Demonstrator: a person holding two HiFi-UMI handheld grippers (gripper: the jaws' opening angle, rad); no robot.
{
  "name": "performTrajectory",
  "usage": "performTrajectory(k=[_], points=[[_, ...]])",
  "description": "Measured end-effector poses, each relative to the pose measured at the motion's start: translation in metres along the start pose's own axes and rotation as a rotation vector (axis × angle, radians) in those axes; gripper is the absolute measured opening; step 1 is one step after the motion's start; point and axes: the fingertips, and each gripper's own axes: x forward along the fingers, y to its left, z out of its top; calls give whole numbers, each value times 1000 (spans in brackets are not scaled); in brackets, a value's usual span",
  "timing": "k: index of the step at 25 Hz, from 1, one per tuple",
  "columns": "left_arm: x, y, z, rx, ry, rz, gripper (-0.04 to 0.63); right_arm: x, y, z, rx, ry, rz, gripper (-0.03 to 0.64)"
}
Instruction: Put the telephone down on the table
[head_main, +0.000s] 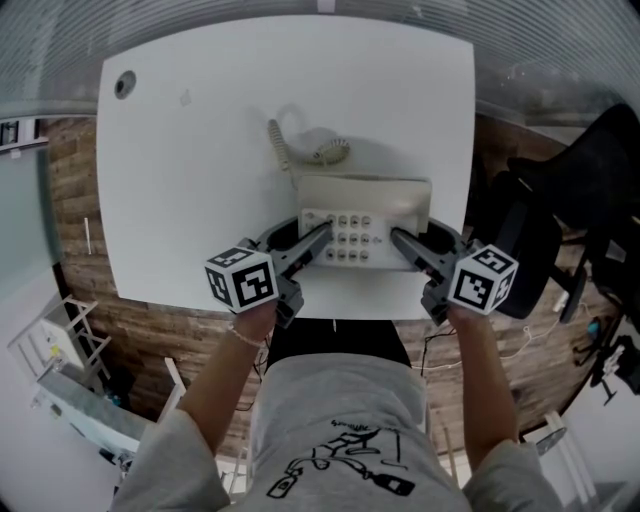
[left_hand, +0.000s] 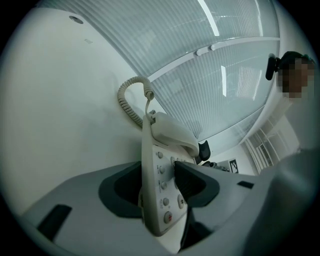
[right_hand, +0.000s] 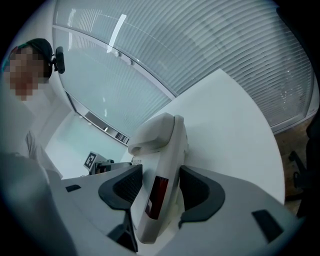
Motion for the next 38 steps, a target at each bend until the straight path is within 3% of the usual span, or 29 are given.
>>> performTrajectory(k=[16, 38], points=[[2, 8, -5, -66, 45, 48, 198, 2, 1, 0, -9, 23, -30, 245], [4, 14, -4, -35, 89, 95, 210, 4, -2, -3, -35, 52, -91, 250]])
